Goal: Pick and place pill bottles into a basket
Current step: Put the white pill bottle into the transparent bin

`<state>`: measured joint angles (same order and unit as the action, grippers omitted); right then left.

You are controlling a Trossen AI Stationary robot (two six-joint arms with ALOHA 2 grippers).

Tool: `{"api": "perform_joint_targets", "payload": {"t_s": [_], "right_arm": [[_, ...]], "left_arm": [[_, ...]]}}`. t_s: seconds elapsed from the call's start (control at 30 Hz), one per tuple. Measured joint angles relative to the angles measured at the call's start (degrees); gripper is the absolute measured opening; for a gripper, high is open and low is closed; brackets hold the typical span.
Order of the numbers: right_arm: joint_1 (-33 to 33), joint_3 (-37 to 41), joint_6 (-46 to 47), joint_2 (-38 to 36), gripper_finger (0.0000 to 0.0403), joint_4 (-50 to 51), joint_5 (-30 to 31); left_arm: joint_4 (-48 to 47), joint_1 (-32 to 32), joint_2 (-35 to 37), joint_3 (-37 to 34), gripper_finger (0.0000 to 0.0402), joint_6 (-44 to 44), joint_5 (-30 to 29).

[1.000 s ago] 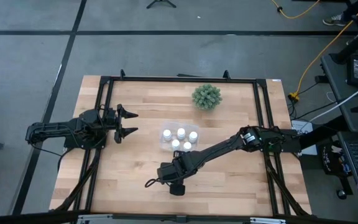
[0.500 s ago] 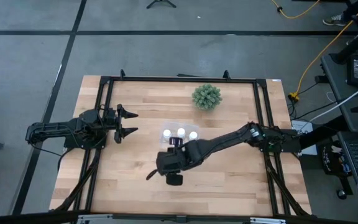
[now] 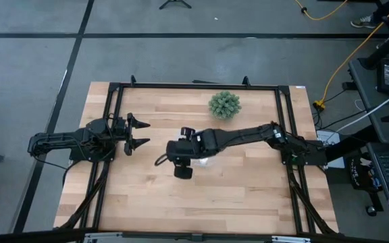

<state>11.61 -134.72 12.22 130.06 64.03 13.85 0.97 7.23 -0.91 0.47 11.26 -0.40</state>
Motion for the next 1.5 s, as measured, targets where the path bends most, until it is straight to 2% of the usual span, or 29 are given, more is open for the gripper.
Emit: {"api": "perform_joint_targets", "payload": {"t_s": [0.33, 1.5], "right_arm": [[-4.03, 0.04, -2.03, 1.80, 0.0148, -1.19, 0.00], [-3.32, 0.07, -0.78, 11.13, 0.0148, 0.30, -4.26]], "left_arm": [[0.02, 0.00, 0.00, 0.00, 0.0327, -0.01, 0.00], [-0.06, 0.00, -0.37, 0.00, 0.0329, -0.02, 0.00]]}}
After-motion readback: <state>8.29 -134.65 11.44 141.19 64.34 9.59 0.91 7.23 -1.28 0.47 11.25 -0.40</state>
